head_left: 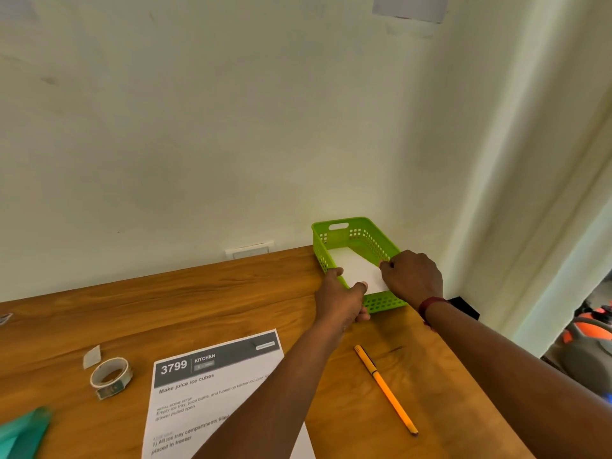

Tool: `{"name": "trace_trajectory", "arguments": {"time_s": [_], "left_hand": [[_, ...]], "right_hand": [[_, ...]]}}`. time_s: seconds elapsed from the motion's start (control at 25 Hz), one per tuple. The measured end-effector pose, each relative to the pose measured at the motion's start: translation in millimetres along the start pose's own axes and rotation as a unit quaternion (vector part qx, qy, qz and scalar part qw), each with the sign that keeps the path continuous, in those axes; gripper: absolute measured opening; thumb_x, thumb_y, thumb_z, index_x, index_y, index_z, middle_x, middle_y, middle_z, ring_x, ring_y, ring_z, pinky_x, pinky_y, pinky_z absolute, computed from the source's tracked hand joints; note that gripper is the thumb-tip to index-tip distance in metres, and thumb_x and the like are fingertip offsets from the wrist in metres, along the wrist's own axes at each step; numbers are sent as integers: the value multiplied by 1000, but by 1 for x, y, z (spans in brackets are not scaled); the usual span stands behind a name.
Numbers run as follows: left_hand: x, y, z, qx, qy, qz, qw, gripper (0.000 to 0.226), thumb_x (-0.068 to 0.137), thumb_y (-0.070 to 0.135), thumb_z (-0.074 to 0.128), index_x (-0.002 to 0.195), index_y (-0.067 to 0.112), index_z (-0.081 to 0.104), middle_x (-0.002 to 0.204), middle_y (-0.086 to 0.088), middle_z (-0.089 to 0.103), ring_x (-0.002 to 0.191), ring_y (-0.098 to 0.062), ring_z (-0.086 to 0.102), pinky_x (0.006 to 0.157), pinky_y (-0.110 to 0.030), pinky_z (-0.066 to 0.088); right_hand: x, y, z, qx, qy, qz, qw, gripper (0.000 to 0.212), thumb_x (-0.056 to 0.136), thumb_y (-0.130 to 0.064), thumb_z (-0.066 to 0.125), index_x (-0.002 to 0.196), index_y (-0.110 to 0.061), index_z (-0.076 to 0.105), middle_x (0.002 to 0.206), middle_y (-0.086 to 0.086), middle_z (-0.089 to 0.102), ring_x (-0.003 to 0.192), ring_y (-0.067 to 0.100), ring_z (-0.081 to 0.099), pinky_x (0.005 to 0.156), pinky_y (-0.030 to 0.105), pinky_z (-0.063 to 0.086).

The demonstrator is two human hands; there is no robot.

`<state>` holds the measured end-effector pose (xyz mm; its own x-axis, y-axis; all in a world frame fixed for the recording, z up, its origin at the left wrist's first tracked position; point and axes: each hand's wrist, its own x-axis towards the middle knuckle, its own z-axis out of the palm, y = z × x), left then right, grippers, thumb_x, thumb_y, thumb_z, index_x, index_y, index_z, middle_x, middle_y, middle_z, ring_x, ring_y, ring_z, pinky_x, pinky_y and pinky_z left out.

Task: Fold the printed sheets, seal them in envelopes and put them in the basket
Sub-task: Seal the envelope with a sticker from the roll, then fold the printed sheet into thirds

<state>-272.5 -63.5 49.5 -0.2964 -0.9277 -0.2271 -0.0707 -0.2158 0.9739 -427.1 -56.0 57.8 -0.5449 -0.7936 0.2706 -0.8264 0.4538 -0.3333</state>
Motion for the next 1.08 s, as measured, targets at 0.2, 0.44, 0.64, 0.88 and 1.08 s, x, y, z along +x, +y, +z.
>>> {"name": "trace_trajectory", "arguments": {"time_s": [0.2,0.44,0.64,0.88,1.08], "left_hand": [[-7,-3,-7,41,13,27,999,54,92,28,64,140,26,40,120,-9,60,77,-23,70,55,-32,61],[-24,0,-31,270,63,185,943,61,93,35,55,149,27,33,134,-6,49,121,-25,51,95,-35,47],[-49,-11,-77,403,106,247,875,61,100,29,46,155,24,20,158,-9,21,141,-27,32,105,-35,41],[-93,-38,-144,526,118,267,799,62,103,36,36,156,21,7,164,-8,0,151,-27,8,119,-42,23],[-133,-76,-198,577,88,265,768,65,100,42,26,155,22,-2,162,-3,-13,151,-23,-7,122,-49,7]], "right_hand": [[-19,-8,-6,-33,42,-65,996,35,94,-40,48,88,-19,74,84,6,70,83,29,64,59,29,44],[-51,-37,-5,-56,71,-230,969,41,97,-41,48,129,-19,60,124,4,65,118,28,54,86,42,48],[-89,-65,-1,-70,59,-290,953,53,99,-42,38,145,-16,42,147,9,47,140,31,38,106,46,40],[-153,-111,11,-63,19,-306,950,60,97,-47,23,145,-15,41,152,10,40,141,31,35,109,49,37],[-203,-136,39,-20,-54,-330,942,70,95,-52,13,149,-12,34,157,9,30,146,28,27,114,44,29]]}}
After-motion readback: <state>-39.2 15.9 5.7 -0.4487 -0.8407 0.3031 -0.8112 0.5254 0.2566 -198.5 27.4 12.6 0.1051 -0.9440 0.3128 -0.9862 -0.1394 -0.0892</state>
